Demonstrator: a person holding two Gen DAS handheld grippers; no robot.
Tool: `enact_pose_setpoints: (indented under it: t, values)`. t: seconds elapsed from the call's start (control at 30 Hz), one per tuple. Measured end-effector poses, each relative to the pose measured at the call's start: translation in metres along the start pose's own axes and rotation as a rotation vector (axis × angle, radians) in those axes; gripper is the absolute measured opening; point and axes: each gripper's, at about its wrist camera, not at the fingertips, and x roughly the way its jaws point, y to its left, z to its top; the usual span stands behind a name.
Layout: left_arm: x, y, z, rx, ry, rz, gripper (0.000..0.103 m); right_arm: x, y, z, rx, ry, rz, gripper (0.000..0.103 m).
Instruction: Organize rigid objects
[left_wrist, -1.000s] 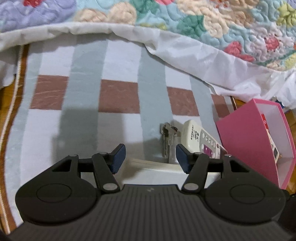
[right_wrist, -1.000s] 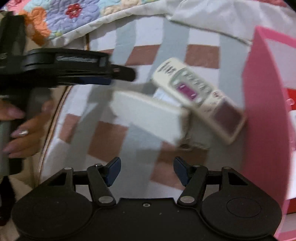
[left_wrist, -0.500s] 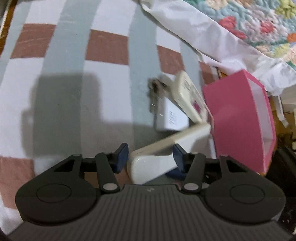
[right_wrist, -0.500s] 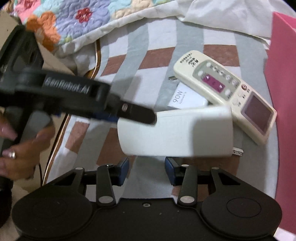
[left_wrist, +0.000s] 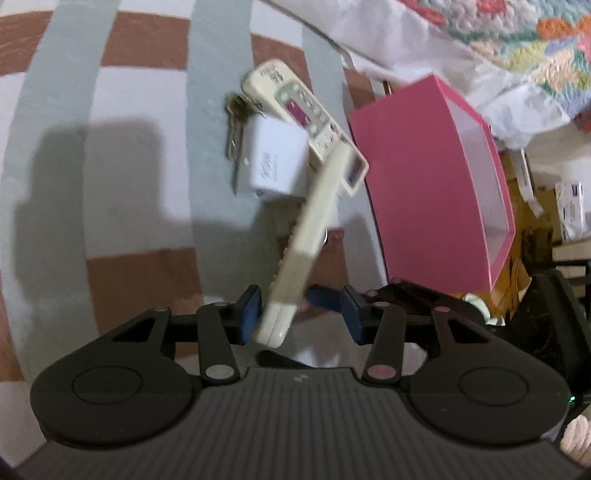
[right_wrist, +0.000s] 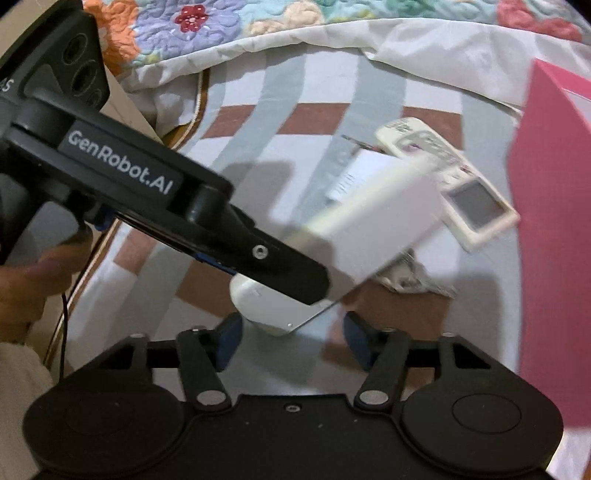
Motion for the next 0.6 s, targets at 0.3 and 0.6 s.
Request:
enact_pose_setpoints:
  t: [0.3,0.6]
  values:
    - [0.014,-0.025,-0.009,0.039,-0.026,-0.049,0.05,-0.02,-0.005,-0.019,-0.051,0.0,-0.071,0.074]
    - [0.007,-0.034,-0.01,0.019,-0.093,-0.146,0.048,-0.017,-0.004,-0.006,-0.02,-0.086,-0.057,0.044]
